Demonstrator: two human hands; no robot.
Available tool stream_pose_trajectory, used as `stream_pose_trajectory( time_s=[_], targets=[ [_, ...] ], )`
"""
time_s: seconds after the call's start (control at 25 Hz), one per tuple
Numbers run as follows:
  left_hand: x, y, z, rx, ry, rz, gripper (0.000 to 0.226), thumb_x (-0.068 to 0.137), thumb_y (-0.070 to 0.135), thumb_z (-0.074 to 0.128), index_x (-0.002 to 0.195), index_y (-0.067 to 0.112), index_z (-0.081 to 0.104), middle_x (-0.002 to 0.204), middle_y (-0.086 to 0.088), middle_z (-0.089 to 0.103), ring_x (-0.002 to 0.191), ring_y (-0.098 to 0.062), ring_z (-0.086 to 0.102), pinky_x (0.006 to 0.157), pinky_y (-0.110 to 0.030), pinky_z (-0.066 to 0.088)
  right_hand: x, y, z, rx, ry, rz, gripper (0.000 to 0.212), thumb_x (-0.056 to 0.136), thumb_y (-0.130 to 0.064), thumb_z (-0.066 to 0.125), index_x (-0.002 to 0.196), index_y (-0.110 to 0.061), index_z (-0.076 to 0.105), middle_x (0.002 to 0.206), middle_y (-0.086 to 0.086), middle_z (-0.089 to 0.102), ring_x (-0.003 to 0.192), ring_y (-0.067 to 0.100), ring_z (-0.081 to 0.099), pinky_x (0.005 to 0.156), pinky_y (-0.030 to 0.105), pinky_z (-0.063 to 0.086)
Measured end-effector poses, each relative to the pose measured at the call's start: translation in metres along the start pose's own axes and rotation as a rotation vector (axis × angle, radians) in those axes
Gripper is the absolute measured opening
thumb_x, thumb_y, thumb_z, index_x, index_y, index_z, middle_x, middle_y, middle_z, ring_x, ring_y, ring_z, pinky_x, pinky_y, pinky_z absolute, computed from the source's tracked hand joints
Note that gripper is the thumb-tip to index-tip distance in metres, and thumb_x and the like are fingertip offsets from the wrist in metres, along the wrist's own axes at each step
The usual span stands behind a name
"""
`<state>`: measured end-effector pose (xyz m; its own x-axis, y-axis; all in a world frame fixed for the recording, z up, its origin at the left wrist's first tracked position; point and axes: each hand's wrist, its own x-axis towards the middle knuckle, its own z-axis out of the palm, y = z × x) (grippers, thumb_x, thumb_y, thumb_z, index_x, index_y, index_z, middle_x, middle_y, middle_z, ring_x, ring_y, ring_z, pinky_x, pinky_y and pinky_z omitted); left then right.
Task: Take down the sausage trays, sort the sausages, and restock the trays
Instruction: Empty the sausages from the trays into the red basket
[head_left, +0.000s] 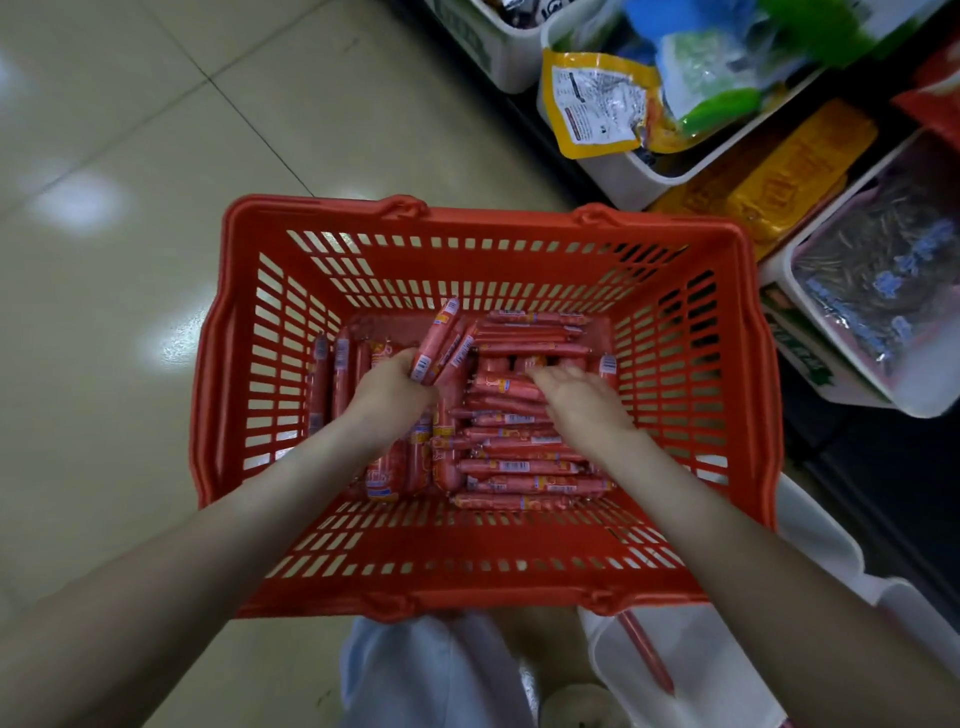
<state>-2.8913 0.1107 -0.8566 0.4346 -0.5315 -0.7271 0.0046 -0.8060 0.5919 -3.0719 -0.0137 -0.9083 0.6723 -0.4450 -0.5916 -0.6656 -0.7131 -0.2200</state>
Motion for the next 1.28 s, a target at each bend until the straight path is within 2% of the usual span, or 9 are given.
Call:
stream_pose_trajectory(
  time_s=[0.16,0.36,0.48,0.68,0.8,0.88,1.04,1.16,1.28],
  targets=[
    [0.008,-0.002,0.003,0.2,0.078,0.118,0.029,0.092,0.018,0.059,0.121,0.021,0.056,0.089,0.003,0.062,0.071,-0.011,0.055,0.055,-0.021,0.037,-0.006,0.002,0.007,-0.082,-0.224,-0.074,0.07,0.102,-0.039,0.031,0.15,-0.022,-0.016,0.159,0.0,-0.015,0.145,0.016,-0.013,0.116,0.037,-0.009],
    [0.019,-0.008,0.006,0.402,0.162,0.211,0.03,0.094,0.016,0.054,0.124,0.014,0.053,0.1,-0.01,0.065,0.085,-0.027,0.059,0.061,-0.027,0.037,-0.01,0.008,0.007,-0.134,-0.332,-0.146,0.069,0.104,-0.033,0.027,0.143,-0.027,-0.03,0.151,-0.002,-0.035,0.139,0.014,-0.031,0.117,0.044,-0.013],
    [0.02,-0.01,0.021,0.541,0.134,0.305,0.034,0.093,0.015,0.053,0.127,0.013,0.052,0.104,-0.016,0.064,0.091,-0.035,0.06,0.066,-0.032,0.041,-0.014,0.014,0.003,0.053,-0.289,-0.132,0.076,0.102,-0.028,0.036,0.144,-0.028,-0.027,0.152,-0.006,-0.031,0.14,0.01,-0.027,0.118,0.04,-0.011],
    [0.025,0.005,0.065,1.02,0.07,0.557,0.052,0.092,0.013,0.052,0.141,0.022,0.037,0.122,-0.011,0.053,0.114,-0.031,0.05,0.093,-0.04,0.04,-0.019,0.012,-0.015,0.217,0.169,-0.024,0.109,0.087,-0.024,0.064,0.142,-0.027,-0.029,0.155,-0.004,-0.023,0.143,0.013,-0.022,0.119,0.037,-0.005],
    [0.025,0.003,0.093,1.207,-0.043,0.628,0.057,0.096,0.032,0.047,0.146,0.015,0.024,0.135,-0.013,0.041,0.126,-0.029,0.038,0.104,-0.04,0.032,-0.017,0.004,-0.007,0.045,-0.011,-0.119,0.097,0.093,-0.034,0.055,0.144,-0.024,-0.027,0.157,-0.003,-0.02,0.143,0.012,-0.021,0.118,0.035,-0.01],
    [0.028,-0.01,0.094,1.231,-0.083,0.525,0.075,0.095,0.053,0.036,0.151,0.013,0.006,0.149,-0.015,0.027,0.138,-0.03,0.024,0.114,-0.044,0.021,-0.016,0.007,0.007,-0.018,-0.186,-0.026,0.083,0.099,-0.043,0.038,0.144,-0.021,-0.028,0.157,-0.002,-0.022,0.143,0.013,-0.022,0.117,0.035,-0.012],
    [0.034,-0.039,0.07,1.224,-0.082,0.343,0.084,0.09,0.069,0.012,0.147,0.019,-0.022,0.158,-0.009,-0.015,0.146,-0.026,-0.013,0.118,-0.049,-0.005,-0.013,0.016,0.014,-0.1,-0.267,0.074,0.073,0.1,-0.051,0.021,0.142,-0.023,-0.032,0.151,-0.005,-0.035,0.139,0.017,-0.031,0.116,0.041,-0.016],
    [0.031,-0.034,0.072,1.178,-0.114,0.341,0.081,0.094,0.063,0.015,0.148,0.014,-0.019,0.158,-0.01,-0.017,0.145,-0.025,-0.017,0.118,-0.048,-0.005,-0.016,0.015,0.011,-0.153,-0.231,0.083,0.072,0.1,-0.049,0.023,0.145,-0.023,-0.027,0.153,-0.003,-0.032,0.139,0.017,-0.031,0.115,0.042,-0.018],
    [0.01,-0.004,0.09,1.203,-0.071,0.409,0.071,0.1,0.047,0.028,0.15,0.005,0.0,0.158,-0.016,-0.003,0.146,-0.029,-0.006,0.119,-0.045,-0.001,-0.037,0.013,0.001,-0.178,-0.035,0.065,0.065,0.101,-0.034,0.033,0.152,-0.015,-0.003,0.159,0.005,-0.011,0.146,0.021,-0.015,0.116,0.04,-0.014]
  ],
)
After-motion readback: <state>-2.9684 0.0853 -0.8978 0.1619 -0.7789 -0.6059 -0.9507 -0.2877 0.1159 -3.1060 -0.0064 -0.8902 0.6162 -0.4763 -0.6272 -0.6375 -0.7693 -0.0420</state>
